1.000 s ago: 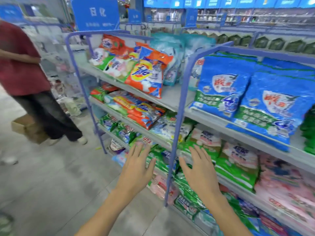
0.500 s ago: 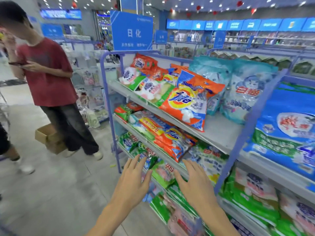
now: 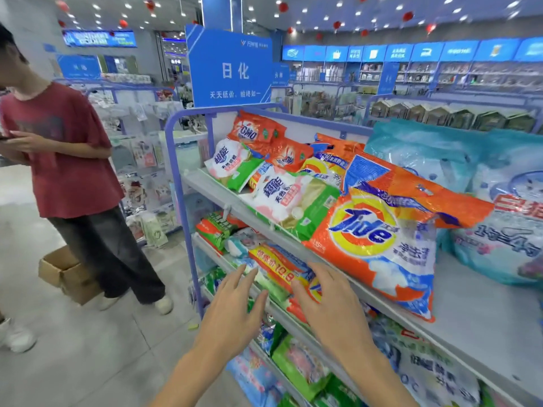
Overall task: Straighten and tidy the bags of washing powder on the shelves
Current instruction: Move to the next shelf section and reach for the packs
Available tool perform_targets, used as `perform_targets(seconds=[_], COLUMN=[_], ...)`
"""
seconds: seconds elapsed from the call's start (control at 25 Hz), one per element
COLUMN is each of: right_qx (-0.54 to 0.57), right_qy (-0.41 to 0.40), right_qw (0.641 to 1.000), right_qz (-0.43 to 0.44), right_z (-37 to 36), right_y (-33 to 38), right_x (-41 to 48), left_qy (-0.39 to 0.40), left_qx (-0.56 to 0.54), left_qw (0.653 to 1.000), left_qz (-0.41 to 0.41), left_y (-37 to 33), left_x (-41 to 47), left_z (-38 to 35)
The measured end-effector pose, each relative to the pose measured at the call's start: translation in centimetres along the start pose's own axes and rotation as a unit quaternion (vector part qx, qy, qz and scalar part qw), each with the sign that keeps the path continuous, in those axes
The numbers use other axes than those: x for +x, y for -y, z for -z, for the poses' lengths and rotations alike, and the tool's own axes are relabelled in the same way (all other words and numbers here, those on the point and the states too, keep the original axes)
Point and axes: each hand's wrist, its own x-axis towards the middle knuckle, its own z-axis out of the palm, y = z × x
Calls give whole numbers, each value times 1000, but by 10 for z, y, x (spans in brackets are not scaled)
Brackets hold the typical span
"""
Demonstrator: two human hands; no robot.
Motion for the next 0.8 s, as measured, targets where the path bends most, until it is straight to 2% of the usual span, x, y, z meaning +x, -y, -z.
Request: perform_targets(seconds=[0.2, 0.44, 0.64, 0.8], right_qx=[-39, -101, -208, -276], right_qy=[-45, -86, -36, 35], right_qw=[998, 990, 974, 954], right_qz=[0, -55, -80, -111], right_z=[-24, -46, -50, -45], right_y=[34, 76, 75, 59], right_x=[82, 184, 249, 290], left_qy=[5, 19, 21, -8], left_qx=[2, -20, -58, -112], left_qw=[999, 994, 993, 993], left_qz=[-44, -109, -102, -38], left_y=[46, 93, 117, 121], left_x=[90, 208, 296, 359], left_z=[25, 69, 88, 91])
